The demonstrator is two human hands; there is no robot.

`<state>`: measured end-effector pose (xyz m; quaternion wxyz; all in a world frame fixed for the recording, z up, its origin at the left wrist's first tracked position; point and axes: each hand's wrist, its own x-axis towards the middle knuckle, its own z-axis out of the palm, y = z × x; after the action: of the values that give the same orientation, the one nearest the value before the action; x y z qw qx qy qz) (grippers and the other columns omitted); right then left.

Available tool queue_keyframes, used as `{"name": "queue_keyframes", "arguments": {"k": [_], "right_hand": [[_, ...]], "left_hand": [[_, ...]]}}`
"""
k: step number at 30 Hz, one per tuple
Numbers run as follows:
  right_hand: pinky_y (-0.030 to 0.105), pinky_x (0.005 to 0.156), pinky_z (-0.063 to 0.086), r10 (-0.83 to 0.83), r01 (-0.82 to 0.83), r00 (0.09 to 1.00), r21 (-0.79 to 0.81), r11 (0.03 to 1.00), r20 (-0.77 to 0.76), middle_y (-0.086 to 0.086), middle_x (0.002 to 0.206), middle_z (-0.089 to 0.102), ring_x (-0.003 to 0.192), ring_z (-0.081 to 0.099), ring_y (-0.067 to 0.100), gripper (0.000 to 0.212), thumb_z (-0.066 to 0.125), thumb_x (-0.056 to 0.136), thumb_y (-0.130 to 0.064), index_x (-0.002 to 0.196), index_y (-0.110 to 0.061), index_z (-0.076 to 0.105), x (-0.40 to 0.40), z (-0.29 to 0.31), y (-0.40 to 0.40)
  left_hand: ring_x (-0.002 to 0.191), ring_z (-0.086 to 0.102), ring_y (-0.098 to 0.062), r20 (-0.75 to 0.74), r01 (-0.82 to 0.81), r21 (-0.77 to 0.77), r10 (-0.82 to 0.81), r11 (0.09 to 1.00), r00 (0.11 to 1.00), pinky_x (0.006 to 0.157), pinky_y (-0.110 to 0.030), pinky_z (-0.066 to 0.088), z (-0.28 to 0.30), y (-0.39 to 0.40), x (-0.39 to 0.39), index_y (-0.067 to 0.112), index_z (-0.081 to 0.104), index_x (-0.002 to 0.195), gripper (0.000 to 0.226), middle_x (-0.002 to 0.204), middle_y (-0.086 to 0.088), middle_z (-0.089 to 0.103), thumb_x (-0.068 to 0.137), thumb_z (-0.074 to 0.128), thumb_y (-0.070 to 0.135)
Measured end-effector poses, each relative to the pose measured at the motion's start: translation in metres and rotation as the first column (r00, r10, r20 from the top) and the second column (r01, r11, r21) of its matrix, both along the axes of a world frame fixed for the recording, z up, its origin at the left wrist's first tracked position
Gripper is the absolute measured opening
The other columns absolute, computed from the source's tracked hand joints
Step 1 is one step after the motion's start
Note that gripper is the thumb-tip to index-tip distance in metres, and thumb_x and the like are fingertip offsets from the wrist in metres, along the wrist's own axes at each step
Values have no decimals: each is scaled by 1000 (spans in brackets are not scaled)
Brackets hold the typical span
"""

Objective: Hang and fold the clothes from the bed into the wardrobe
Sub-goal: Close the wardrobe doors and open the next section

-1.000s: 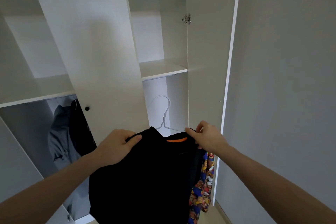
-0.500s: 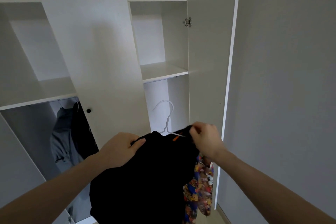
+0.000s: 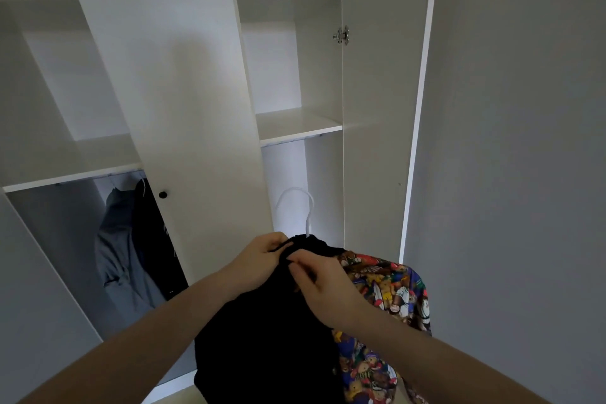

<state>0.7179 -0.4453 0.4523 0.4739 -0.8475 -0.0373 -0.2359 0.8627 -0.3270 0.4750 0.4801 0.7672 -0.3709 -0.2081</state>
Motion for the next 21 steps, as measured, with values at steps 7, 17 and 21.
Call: {"name": "queue_keyframes", "arguments": {"k": [7,17,21], "right_hand": [[28,82,59,-112,107,994,-207,972,-9,-18,102,73,92,69,3,25,58,102,-25,123,-31,70,-33,14,-40],[34,86,53,-459,356,879,-461,813,-129,-17,100,66,92,62,5,18,53,104,-43,104,-34,68,-47,17,-124],[20,73,46,-389,294,907,-419,859,-162,-18,85,64,83,60,3,25,53,106,-32,84,-42,61,-31,13,-121]], "left_hand": [[72,54,-19,-279,-80,-150,36,985,960,66,-29,41,9,11,-2,8,65,82,22,77,-9,59,102,58,11],[83,54,-27,-323,-113,-231,34,966,946,72,-35,40,16,19,28,-13,63,99,24,89,-18,59,101,59,11],[68,55,-20,-290,-106,-185,49,977,956,63,-27,42,11,14,42,14,71,76,27,73,-8,61,101,61,14]]}}
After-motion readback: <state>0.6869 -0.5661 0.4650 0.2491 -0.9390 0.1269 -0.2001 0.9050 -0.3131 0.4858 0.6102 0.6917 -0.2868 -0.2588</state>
